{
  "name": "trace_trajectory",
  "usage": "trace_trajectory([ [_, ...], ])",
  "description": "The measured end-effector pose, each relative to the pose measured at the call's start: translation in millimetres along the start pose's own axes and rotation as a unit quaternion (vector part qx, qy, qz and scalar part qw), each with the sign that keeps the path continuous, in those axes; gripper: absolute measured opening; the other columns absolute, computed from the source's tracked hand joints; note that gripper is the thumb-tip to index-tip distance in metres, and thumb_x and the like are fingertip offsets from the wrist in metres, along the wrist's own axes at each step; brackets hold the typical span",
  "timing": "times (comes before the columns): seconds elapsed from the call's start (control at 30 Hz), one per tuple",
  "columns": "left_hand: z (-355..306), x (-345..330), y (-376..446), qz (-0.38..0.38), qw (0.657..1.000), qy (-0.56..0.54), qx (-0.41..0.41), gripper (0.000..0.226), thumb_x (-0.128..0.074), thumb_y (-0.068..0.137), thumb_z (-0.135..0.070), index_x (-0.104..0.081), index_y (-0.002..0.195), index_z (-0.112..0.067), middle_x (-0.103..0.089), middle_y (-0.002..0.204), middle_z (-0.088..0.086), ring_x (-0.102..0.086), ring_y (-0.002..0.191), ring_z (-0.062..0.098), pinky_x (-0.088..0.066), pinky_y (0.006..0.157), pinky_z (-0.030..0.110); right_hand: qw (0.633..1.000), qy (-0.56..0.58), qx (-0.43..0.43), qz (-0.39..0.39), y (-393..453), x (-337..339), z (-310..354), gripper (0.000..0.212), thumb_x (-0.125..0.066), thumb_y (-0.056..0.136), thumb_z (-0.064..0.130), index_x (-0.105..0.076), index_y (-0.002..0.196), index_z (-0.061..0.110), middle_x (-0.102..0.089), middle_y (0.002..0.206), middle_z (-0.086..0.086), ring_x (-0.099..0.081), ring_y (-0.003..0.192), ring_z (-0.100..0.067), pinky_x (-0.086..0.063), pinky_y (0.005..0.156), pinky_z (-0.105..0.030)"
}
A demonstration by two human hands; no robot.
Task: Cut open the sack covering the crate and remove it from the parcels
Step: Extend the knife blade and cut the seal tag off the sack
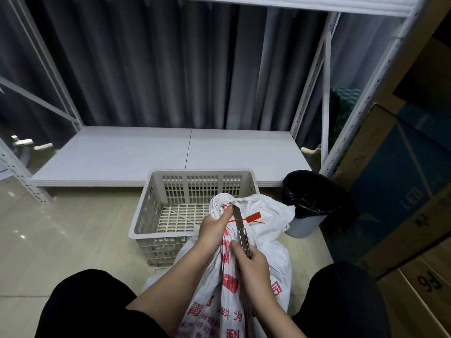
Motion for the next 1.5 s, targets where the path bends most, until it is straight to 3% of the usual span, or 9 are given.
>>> trace_trajectory([
  [0.17, 6.4, 7.1, -1.6, -0.018, 1.0, -0.015, 0.009, 0.034, -0.06, 0.087, -0.045, -0.067, 0.08, -0.012, -0.066, 0.075, 0.007, -0.062, 0.07, 0.019, -0.046, 0.065, 0.027, 0.998, 0.044, 0.008, 0.052, 2.6, -9.0, 13.3, 0.035, -0.06, 0.091, 0.034, -0.063, 0.06, 0.017, -0.067, 0.058, 0.001, -0.062, 0.057, -0.008, -0.045, 0.058, -0.02],
  [0.27, 5.2, 8.5, -2.0, -0.031, 0.999, -0.027, 0.003, 0.043, -0.063, 0.077, -0.056, -0.062, 0.073, -0.013, -0.062, 0.07, 0.007, -0.058, 0.065, 0.019, -0.043, 0.064, 0.028, 0.99, 0.097, -0.027, 0.098, 0.2, -16.7, 6.4, 0.049, -0.058, 0.092, 0.032, -0.052, 0.044, 0.021, -0.049, 0.043, 0.011, -0.044, 0.038, -0.001, -0.032, 0.044, -0.013],
  [0.4, 10.6, 8.5, 0.5, -0.044, 0.998, -0.038, 0.009, 0.045, -0.066, 0.076, -0.058, -0.054, 0.068, -0.015, -0.053, 0.063, 0.005, -0.052, 0.061, 0.019, -0.04, 0.061, 0.028, 0.98, 0.148, -0.057, 0.117, -2.6, -21.9, -4.8, 0.041, -0.065, 0.076, 0.051, -0.042, 0.07, 0.017, -0.031, 0.054, -0.002, -0.029, 0.044, -0.012, -0.024, 0.041, -0.02],
  [0.5, 13.9, 6.4, 1.7, -0.043, 0.998, -0.046, 0.018, 0.049, -0.067, 0.069, -0.063, -0.059, 0.074, -0.015, -0.057, 0.068, 0.006, -0.055, 0.063, 0.018, -0.042, 0.062, 0.029, 0.978, 0.153, -0.074, 0.12, -8.9, -21.3, -9.0, 0.05, -0.061, 0.08, 0.047, -0.041, 0.064, 0.004, -0.039, 0.048, -0.017, -0.041, 0.039, -0.028, -0.036, 0.039, -0.029],
  [0.63, 11.4, 5.4, 0.8, -0.049, 0.997, -0.057, 0.013, 0.063, -0.063, 0.05, -0.074, -0.06, 0.078, -0.017, -0.058, 0.07, 0.006, -0.055, 0.065, 0.017, -0.042, 0.063, 0.03, 0.976, 0.163, -0.082, 0.118, -14.9, -20.8, -6.1, 0.04, -0.054, 0.091, 0.038, -0.033, 0.062, 0.021, -0.019, 0.048, 0.005, -0.018, 0.038, -0.006, -0.011, 0.039, -0.019],
  [0.97, 12.4, 3.5, 2.9, -0.036, 0.999, -0.037, 0.015, 0.066, -0.063, 0.054, -0.08, -0.057, 0.074, -0.018, -0.055, 0.068, 0.005, -0.052, 0.064, 0.017, -0.039, 0.062, 0.031, 0.976, 0.165, -0.089, 0.107, -15.7, -15.6, -9.4, 0.048, -0.055, 0.088, 0.039, -0.031, 0.049, 0.024, -0.018, 0.046, 0.006, -0.016, 0.036, -0.005, -0.013, 0.036, -0.017],
  [1.07, 7.3, 3.4, 0.5, -0.044, 0.999, -0.007, -0.012, 0.058, -0.06, 0.067, -0.074, -0.049, 0.063, -0.018, -0.047, 0.06, 0.003, -0.047, 0.057, 0.017, -0.036, 0.059, 0.031, 0.988, 0.12, -0.039, 0.093, -6.4, -8.8, 2.9, 0.048, -0.056, 0.087, 0.04, -0.03, 0.048, 0.024, -0.025, 0.04, 0.009, -0.021, 0.033, -0.004, -0.018, 0.036, -0.016],
  [1.23, 5.5, 3.4, -7.6, -0.068, 0.997, 0.002, -0.026, 0.056, -0.056, 0.065, -0.073, -0.055, 0.058, -0.017, -0.058, 0.057, -0.004, -0.057, 0.06, 0.017, -0.042, 0.062, 0.029, 0.997, 0.046, 0.0, 0.066, 2.0, -1.9, 26.2, 0.067, -0.051, 0.096, 0.026, -0.039, 0.03, 0.021, -0.036, 0.033, 0.011, -0.032, 0.031, 0.001, -0.025, 0.038, -0.01],
  [1.5, 6.7, 12.5, 5.7, -0.071, 0.997, 0.011, -0.009, 0.053, -0.063, 0.074, -0.065, -0.047, 0.065, -0.015, -0.046, 0.061, 0.005, -0.046, 0.056, 0.017, -0.036, 0.058, 0.028, 0.971, 0.168, -0.097, 0.141, -18.7, -16.6, 5.7, 0.051, -0.049, 0.096, 0.032, -0.032, 0.049, 0.02, -0.022, 0.041, 0.004, -0.019, 0.031, -0.005, -0.015, 0.032, -0.014],
])
Point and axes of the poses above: each hand's wrist, its own y-axis towards the middle knuckle, its own x-axis out of the back of the hand, z = x × y, the point moved 10 cm from there along y, towards the middle knuckle
